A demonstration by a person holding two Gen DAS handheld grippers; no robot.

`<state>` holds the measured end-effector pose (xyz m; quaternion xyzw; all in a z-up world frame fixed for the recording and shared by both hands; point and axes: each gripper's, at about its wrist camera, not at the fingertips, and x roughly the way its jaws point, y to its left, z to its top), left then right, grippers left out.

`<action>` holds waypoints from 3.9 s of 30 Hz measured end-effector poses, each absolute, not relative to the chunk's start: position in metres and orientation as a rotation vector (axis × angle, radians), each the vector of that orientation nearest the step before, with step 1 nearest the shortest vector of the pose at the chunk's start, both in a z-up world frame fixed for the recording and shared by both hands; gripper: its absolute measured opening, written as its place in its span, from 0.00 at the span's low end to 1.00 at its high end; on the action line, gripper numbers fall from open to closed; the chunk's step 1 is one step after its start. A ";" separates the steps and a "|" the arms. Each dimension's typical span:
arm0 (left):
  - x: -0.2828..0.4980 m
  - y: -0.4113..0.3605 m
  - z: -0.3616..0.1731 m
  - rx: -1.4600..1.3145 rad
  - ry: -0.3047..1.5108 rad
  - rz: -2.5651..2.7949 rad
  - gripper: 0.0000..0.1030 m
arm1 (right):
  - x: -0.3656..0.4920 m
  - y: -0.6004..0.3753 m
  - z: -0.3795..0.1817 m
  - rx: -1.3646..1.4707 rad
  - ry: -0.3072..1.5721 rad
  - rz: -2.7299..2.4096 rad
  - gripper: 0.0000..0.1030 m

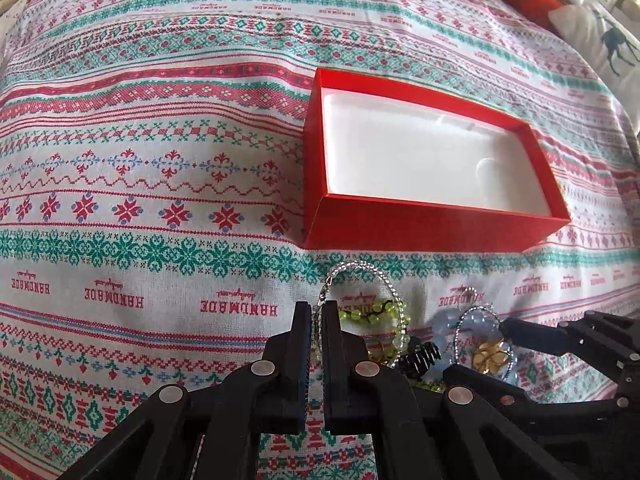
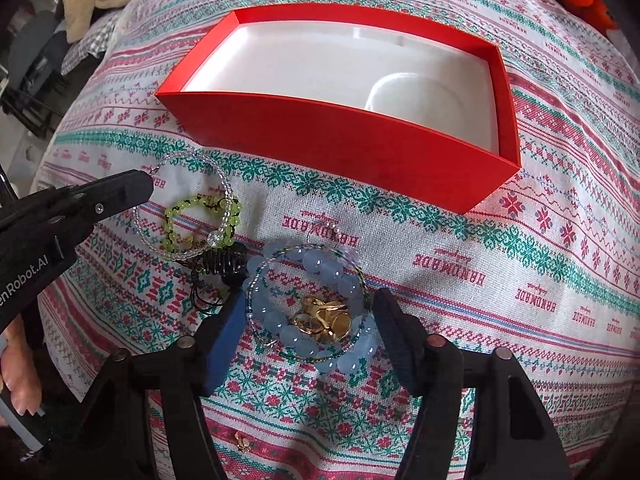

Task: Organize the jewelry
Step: 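Carry both bracelets into the red box and open both grippers, then grasp the green beaded bracelet with the left gripper while the right gripper grasps the blue beaded bracelet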

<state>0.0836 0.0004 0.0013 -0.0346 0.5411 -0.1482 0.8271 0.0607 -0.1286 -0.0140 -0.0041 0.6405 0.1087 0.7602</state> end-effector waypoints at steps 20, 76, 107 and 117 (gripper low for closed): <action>0.096 -0.010 0.080 -0.222 0.978 -0.432 0.00 | 0.060 -0.185 0.062 0.166 1.212 0.201 0.56; 0.104 -0.004 0.038 -0.073 1.056 -0.293 0.82 | 0.085 -0.210 0.070 0.222 1.134 0.114 0.70; 0.076 0.029 -0.018 -0.116 1.235 -0.288 0.59 | 0.019 -0.198 0.032 0.077 1.302 0.092 0.72; 0.082 0.009 -0.026 -0.071 1.217 -0.277 0.39 | 0.022 -0.190 0.019 0.092 1.341 0.127 0.72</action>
